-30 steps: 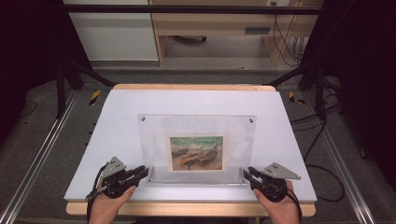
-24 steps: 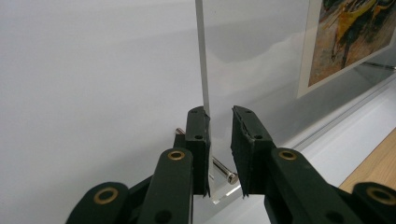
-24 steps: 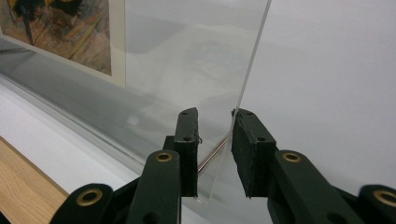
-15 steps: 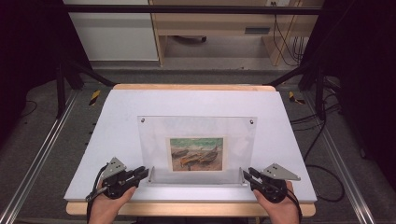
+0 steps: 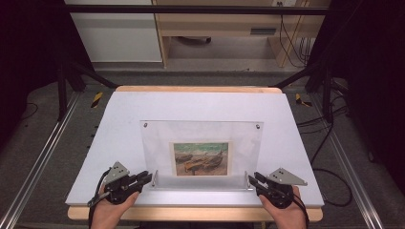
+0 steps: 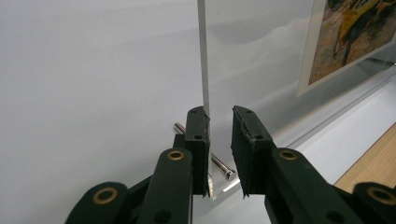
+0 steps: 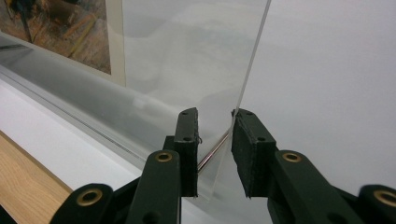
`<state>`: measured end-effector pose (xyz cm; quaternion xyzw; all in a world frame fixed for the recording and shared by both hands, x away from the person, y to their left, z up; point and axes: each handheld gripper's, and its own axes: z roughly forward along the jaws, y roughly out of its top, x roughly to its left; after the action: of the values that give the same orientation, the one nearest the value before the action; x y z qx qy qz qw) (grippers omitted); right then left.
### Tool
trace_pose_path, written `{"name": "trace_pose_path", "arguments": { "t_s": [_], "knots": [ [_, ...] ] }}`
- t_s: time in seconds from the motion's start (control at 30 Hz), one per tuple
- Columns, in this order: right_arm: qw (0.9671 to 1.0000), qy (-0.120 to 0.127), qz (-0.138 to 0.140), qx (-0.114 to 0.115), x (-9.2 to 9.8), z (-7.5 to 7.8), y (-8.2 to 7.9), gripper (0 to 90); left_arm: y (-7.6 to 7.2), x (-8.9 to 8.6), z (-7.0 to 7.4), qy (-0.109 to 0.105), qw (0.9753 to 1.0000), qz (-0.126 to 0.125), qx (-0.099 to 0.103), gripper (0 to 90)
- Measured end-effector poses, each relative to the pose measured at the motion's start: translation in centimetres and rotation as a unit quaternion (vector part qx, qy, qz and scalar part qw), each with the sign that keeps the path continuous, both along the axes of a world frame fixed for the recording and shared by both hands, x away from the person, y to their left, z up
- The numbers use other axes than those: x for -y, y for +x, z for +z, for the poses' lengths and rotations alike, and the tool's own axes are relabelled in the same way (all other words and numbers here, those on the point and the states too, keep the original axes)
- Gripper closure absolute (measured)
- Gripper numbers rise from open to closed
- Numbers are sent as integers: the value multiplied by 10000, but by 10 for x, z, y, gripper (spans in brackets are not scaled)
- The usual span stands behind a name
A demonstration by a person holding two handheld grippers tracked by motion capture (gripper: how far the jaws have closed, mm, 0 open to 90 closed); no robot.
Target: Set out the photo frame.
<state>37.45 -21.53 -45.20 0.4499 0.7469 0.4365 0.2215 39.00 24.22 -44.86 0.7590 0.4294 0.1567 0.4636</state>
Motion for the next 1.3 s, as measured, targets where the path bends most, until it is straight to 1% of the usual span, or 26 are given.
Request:
{"name": "trace_pose_path", "arguments": {
  "t_s": [0.87,1.1,1.17,1.27,1.3],
  "knots": [
    [10000,-75,46,-30,0,-2,-4,717,-4,2,-1,152,9999,-34,-3,749],
    [10000,-43,44,-78,0,-2,-5,717,-5,3,-1,189,9998,-43,-4,747],
    [10000,-67,46,-48,0,-3,-5,717,-5,2,0,223,9997,-60,-10,746],
    [9999,-69,51,-51,0,-3,-5,716,-6,3,-1,213,9998,-60,-15,745],
    [9999,-81,55,-57,0,-3,-5,716,-6,3,-1,238,9997,-67,-12,744]
  ]
}}
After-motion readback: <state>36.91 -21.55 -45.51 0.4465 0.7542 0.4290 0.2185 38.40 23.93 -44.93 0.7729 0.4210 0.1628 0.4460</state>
